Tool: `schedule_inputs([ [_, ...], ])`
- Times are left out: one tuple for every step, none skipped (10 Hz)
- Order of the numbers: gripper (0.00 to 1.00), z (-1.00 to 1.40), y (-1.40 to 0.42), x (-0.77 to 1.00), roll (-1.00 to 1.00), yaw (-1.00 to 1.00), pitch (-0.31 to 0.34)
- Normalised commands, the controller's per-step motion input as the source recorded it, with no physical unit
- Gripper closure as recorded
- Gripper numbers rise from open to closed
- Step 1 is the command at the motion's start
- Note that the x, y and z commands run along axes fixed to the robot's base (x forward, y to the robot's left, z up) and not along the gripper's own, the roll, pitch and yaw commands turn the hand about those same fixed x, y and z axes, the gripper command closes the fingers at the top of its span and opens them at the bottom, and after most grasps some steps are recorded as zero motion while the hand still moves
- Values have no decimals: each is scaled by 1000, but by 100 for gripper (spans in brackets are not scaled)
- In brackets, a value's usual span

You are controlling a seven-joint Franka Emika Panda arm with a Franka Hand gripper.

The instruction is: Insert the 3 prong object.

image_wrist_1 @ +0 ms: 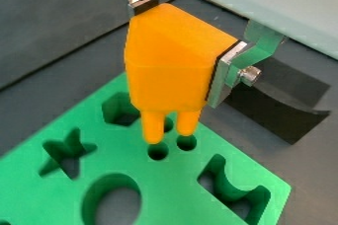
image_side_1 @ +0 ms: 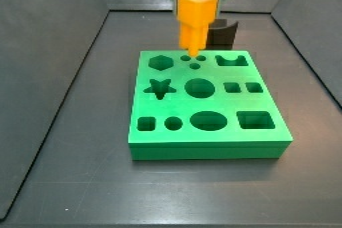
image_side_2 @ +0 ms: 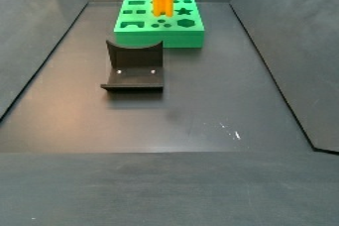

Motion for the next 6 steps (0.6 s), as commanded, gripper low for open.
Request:
schedule_inputs([
  [100, -311, 0, 349, 74, 86, 121],
  [100, -311, 0, 249, 39, 0, 110],
  [100, -337, 0, 211, 33, 0, 123],
  [100, -343, 0, 177, 26, 0, 104],
  [100, -351, 20, 114, 0, 0, 91],
  [100, -311, 43, 0, 0, 0, 76],
])
